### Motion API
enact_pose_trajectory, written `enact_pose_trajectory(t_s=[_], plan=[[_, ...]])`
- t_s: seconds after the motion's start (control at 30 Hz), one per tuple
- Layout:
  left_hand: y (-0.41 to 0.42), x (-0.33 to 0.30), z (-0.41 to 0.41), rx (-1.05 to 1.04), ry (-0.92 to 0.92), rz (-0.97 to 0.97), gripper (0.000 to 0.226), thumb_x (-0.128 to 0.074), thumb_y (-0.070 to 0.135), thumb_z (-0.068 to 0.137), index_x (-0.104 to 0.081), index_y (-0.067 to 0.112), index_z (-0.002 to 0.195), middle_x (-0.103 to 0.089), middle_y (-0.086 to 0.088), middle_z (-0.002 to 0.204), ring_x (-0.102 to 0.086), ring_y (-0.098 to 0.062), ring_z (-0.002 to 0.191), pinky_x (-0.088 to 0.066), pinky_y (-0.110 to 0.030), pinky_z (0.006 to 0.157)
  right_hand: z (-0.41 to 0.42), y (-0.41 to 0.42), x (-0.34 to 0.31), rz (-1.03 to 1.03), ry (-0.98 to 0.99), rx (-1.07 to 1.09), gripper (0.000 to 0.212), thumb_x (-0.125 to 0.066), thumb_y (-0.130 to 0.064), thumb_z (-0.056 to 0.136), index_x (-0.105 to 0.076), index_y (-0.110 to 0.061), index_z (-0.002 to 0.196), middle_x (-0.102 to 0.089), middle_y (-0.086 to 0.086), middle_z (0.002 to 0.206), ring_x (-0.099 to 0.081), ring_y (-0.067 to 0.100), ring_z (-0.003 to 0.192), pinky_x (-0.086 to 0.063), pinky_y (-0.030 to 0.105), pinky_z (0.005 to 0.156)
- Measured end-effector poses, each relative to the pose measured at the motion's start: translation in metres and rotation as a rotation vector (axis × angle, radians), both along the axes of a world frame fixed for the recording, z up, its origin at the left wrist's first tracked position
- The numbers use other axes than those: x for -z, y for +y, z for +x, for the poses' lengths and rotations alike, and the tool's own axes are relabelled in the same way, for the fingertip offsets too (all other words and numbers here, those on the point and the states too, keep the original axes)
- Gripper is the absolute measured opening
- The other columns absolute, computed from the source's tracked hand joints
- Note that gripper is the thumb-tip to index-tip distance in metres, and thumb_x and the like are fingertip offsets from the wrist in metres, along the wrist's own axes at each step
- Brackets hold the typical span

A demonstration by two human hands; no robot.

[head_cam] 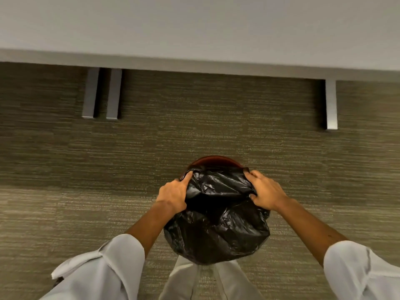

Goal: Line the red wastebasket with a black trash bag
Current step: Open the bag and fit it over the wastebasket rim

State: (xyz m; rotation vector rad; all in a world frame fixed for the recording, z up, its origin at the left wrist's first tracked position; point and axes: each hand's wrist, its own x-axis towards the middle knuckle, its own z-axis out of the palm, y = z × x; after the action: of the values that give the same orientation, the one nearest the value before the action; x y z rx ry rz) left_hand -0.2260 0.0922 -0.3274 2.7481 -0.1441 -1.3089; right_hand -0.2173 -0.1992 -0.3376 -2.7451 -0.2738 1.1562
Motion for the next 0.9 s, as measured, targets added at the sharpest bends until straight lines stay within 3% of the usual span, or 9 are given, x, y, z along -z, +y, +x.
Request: enact_pose_trajectory(t_s=[0.13, 0.23, 0.4, 0.5, 0.57, 0.67, 0.77, 0.83, 0.9], plan=[[-0.002, 0.037, 0.016, 0.000, -0.008, -0.013, 0.104, -0.071, 0.021, 0.079, -0.002, 0.033, 0.155, -0.058, -0.010, 0.119, -0.060, -0.031, 0.109, -0.051, -0.041, 0.086, 0.013, -0.005, 0.029, -0.017, 0.002, -0.029, 0.075, -0.067, -0.012, 0.083, -0.033, -0.015, 0.150, -0.044, 0.012, 0.146, -0.060, 0.035, 0.116, -0.055, 0.044, 0.084], [-0.003, 0.064, 0.028, -0.004, -0.058, -0.032, 0.099, -0.066, 0.021, 0.080, -0.003, 0.035, 0.155, -0.062, -0.010, 0.117, -0.062, -0.031, 0.105, -0.051, -0.041, 0.084, 0.028, -0.010, 0.051, -0.028, 0.035, -0.043, 0.090, -0.064, -0.012, 0.084, -0.013, -0.015, 0.157, -0.018, 0.012, 0.163, -0.061, 0.036, 0.113, -0.056, 0.039, 0.076], [-0.001, 0.097, 0.059, -0.011, -0.078, -0.100, 0.091, -0.061, 0.019, 0.084, -0.005, 0.035, 0.154, -0.053, -0.014, 0.131, -0.060, -0.034, 0.105, -0.053, -0.039, 0.083, 0.057, -0.017, 0.084, -0.034, 0.075, -0.015, 0.095, -0.066, -0.009, 0.082, -0.009, -0.020, 0.158, -0.003, 0.008, 0.166, -0.040, 0.038, 0.137, -0.046, 0.037, 0.100], [0.006, 0.115, 0.075, -0.025, -0.038, -0.107, 0.103, -0.068, 0.016, 0.078, -0.002, 0.034, 0.155, -0.054, -0.017, 0.130, -0.061, -0.036, 0.104, -0.051, -0.036, 0.079, 0.075, -0.023, 0.098, -0.001, 0.086, -0.014, 0.090, -0.072, -0.018, 0.080, -0.021, -0.017, 0.155, -0.017, 0.011, 0.163, -0.037, 0.037, 0.140, -0.040, 0.039, 0.109], [0.008, 0.128, 0.083, -0.053, 0.024, -0.118, 0.106, -0.069, 0.013, 0.076, 0.000, 0.032, 0.155, -0.056, -0.019, 0.130, -0.060, -0.037, 0.106, -0.052, -0.038, 0.083, 0.083, -0.027, 0.107, 0.065, 0.084, -0.013, 0.074, -0.072, -0.026, 0.081, -0.038, -0.021, 0.146, -0.036, 0.009, 0.148, -0.048, 0.035, 0.128, -0.045, 0.040, 0.105], [0.005, 0.143, 0.091, -0.134, 0.122, -0.147, 0.104, -0.067, 0.008, 0.077, -0.002, 0.030, 0.155, -0.053, -0.020, 0.137, -0.057, -0.037, 0.113, -0.050, -0.041, 0.093, 0.086, -0.034, 0.121, 0.089, 0.097, -0.042, 0.052, -0.066, -0.026, 0.090, -0.043, -0.035, 0.136, -0.046, 0.004, 0.129, -0.055, 0.029, 0.113, -0.049, 0.042, 0.097], [0.007, 0.151, 0.098, -0.177, 0.203, -0.217, 0.095, -0.066, 0.005, 0.075, -0.020, 0.031, 0.153, -0.052, -0.016, 0.141, -0.053, -0.035, 0.122, -0.046, -0.044, 0.101, 0.079, -0.035, 0.125, 0.039, 0.128, -0.087, 0.027, -0.054, -0.028, 0.098, -0.046, -0.042, 0.120, -0.049, 0.000, 0.116, -0.057, 0.028, 0.105, -0.050, 0.042, 0.092], [0.014, 0.150, 0.100, -0.162, 0.260, -0.224, 0.084, -0.063, 0.007, 0.073, -0.035, 0.035, 0.147, -0.054, -0.011, 0.138, -0.053, -0.032, 0.122, -0.046, -0.045, 0.102, 0.070, -0.034, 0.127, 0.025, 0.159, -0.092, 0.035, -0.059, -0.027, 0.094, -0.049, -0.032, 0.126, -0.048, -0.002, 0.109, -0.058, 0.025, 0.099, -0.051, 0.037, 0.085], [0.022, 0.146, 0.098, -0.127, 0.322, -0.205, 0.080, -0.060, 0.011, 0.069, -0.041, 0.035, 0.143, -0.055, -0.009, 0.138, -0.054, -0.030, 0.120, -0.046, -0.044, 0.101, 0.058, -0.035, 0.128, 0.015, 0.194, -0.060, 0.026, -0.061, -0.024, 0.089, -0.058, -0.026, 0.115, -0.055, 0.000, 0.102, -0.061, 0.023, 0.087, -0.052, 0.031, 0.069]])
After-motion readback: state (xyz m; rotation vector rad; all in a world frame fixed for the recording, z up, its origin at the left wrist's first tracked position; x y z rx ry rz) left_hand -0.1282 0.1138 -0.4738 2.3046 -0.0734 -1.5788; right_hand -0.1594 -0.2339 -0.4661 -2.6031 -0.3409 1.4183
